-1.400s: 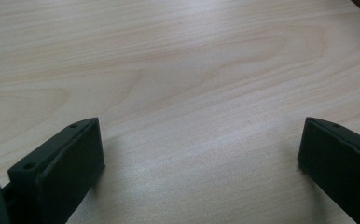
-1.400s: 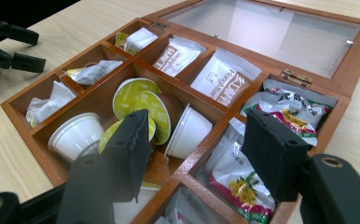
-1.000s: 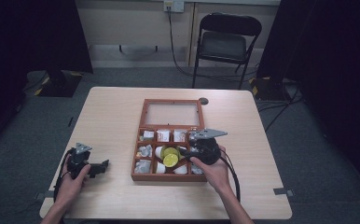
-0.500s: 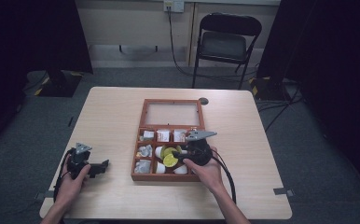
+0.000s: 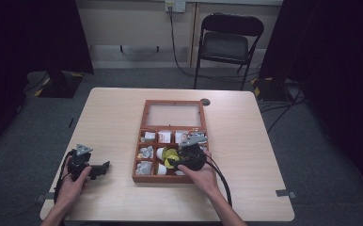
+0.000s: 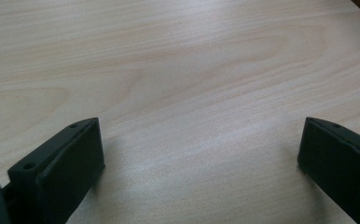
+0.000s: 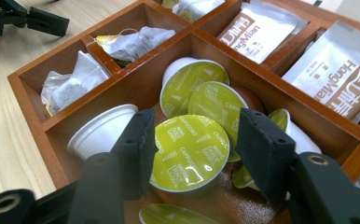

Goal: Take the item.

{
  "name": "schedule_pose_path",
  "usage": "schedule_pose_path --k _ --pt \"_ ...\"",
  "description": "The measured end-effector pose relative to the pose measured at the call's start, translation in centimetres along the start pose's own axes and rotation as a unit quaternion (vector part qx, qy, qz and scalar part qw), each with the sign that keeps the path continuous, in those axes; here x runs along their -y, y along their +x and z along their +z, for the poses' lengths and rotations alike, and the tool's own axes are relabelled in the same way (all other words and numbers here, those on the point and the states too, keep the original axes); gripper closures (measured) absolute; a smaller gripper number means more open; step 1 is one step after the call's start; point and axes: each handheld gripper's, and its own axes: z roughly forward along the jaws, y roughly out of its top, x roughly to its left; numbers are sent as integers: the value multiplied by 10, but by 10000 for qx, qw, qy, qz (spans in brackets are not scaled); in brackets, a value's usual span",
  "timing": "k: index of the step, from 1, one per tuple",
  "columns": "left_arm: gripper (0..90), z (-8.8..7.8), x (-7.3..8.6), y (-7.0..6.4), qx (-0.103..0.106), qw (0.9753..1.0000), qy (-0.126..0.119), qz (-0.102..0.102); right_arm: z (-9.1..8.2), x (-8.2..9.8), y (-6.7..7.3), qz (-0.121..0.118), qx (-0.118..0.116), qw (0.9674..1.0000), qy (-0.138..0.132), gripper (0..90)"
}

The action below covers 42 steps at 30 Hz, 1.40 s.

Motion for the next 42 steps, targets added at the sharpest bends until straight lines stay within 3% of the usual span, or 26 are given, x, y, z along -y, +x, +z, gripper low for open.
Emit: schedule_pose_path --k 4,14,23,31,42 --pt "0 0 0 0 0 10000 0 1 0 -1 2 -50 -10 10000 -9 423" --pt "0 0 0 0 -6 10000 0 3 7 -1 6 -284 -66 9991 307 387" --pt "0 0 0 0 -8 10000 0 6 12 -2 7 -334 -80 9978 569 345" --pt "0 0 0 0 -7 10000 -1 5 15 -2 6 -318 -131 9962 796 376" --pt "0 0 0 0 -8 10000 -1 5 15 -2 4 -334 -200 9953 887 384"
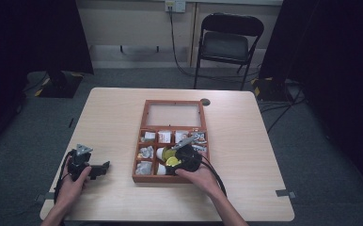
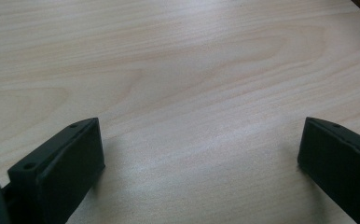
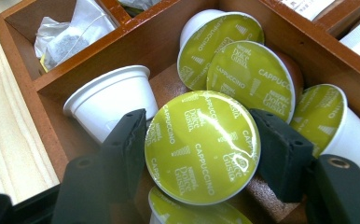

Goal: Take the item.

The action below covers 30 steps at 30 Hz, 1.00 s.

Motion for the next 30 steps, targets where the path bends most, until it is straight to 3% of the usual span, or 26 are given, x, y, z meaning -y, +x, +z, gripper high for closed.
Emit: schedule_pose_path --k 17,30 --pt "0 0 0 0 -3 10000 1 -3 -1 0 0 34 23 10000 39 397" --pt "0 0 0 0 -2 10000 3 -1 -6 1 -2 167 -40 9997 -190 397"
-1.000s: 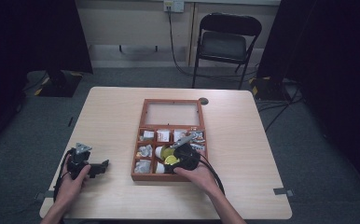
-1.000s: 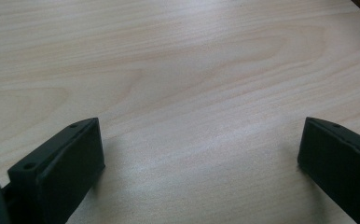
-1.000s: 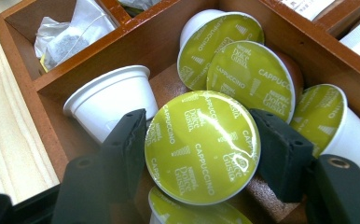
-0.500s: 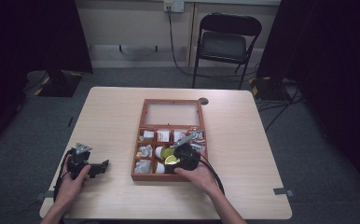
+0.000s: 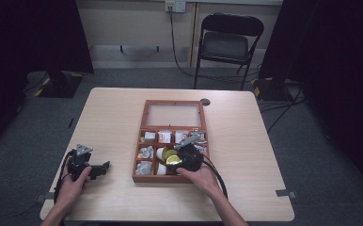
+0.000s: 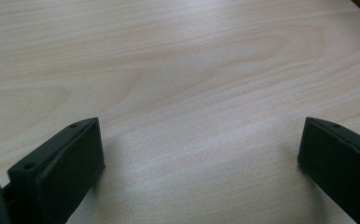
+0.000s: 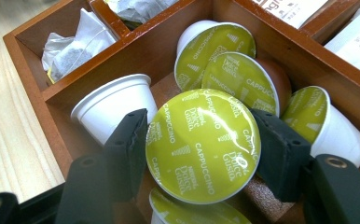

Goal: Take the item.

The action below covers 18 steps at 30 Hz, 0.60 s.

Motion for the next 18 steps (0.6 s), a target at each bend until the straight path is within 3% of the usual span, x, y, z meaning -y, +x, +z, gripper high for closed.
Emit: schedule_pose_path --k 18 --pt "0 0 0 0 -1 10000 0 0 -8 -1 -2 53 -92 9994 -319 398"
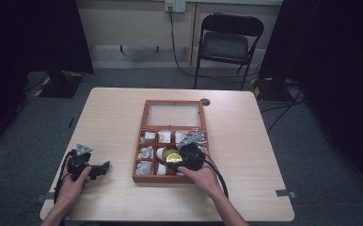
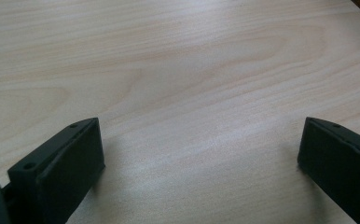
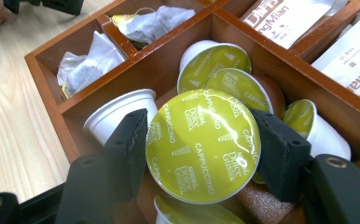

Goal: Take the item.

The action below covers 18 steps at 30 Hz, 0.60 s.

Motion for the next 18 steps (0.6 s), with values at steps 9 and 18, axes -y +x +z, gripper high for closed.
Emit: schedule_pose_path --k 9,18 --pt "0 0 0 0 1 10000 -1 -2 -3 -1 -1 16 -3 9999 -124 398" --pt "0 0 0 0 1 10000 -1 0 -6 -2 -1 35 -28 9997 -239 398"
